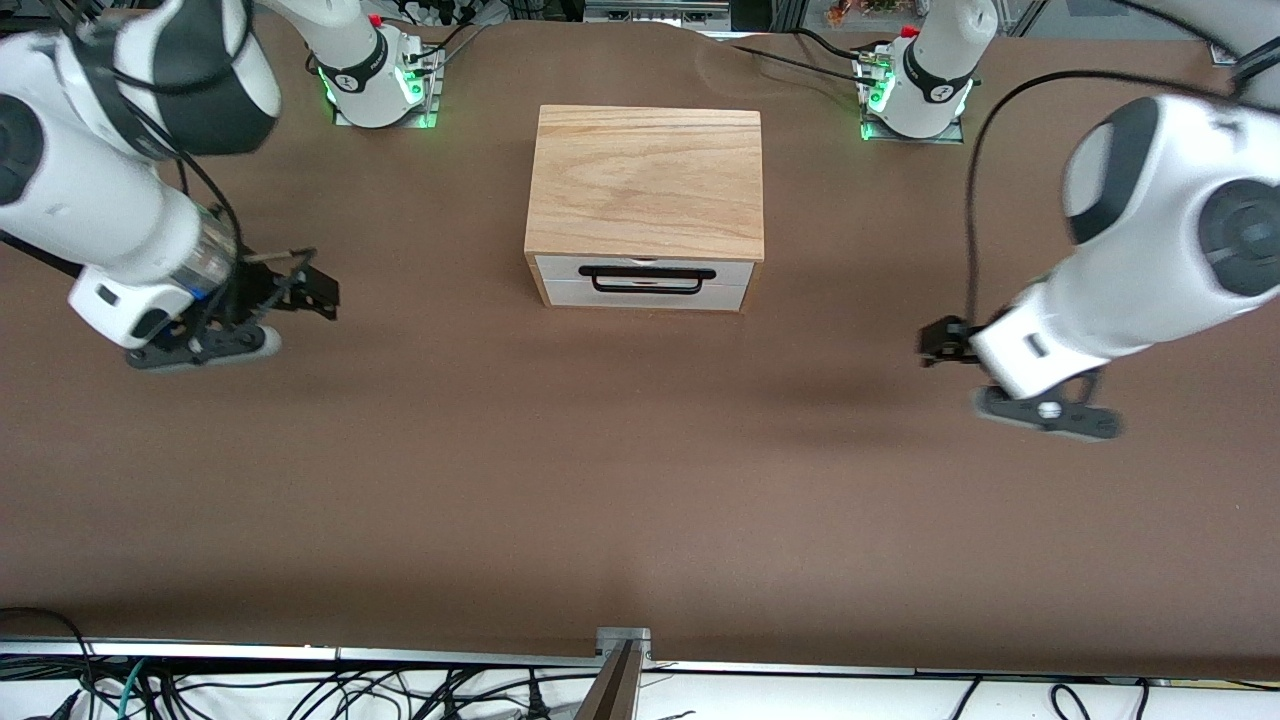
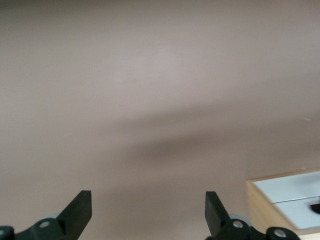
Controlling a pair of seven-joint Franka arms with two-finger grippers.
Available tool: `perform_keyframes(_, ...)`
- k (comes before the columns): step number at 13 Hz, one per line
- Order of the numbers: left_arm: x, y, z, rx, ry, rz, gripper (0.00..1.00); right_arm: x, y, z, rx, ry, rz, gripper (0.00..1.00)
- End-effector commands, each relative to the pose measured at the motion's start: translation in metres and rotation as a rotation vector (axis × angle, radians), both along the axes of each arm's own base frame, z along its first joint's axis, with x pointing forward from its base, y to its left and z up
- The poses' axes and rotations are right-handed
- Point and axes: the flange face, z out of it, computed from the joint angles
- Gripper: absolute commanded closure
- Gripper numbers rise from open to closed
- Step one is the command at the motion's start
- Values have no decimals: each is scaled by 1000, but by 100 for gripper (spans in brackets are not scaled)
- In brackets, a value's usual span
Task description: Close drawer with both arms simultaneously
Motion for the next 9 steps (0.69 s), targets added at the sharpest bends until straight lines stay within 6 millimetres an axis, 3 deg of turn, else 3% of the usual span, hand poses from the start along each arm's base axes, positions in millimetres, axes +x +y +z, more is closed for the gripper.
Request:
perform_keyframes(1, -34, 13, 53, 31, -23, 24, 0, -7, -15, 23, -6, 58, -10, 0)
perform_keyframes(3, -77, 21, 47, 17, 10, 27, 0, -7, -34, 30, 10, 68, -23, 0)
perform_keyframes(4, -92, 40, 41, 5, -23, 55, 0, -9, -40, 41, 33, 43, 1, 0)
perform_keyframes(5, -104, 29, 43, 1, -48, 35, 0, -8, -45, 45, 41, 27, -2, 0)
perform_keyframes(7, -106, 25, 46, 10, -54, 26, 0, -9, -65, 52, 55, 16, -21, 0)
perform_keyframes(9, -103, 26, 44, 10, -48, 29, 0, -14, -64, 60, 46, 12, -18, 0)
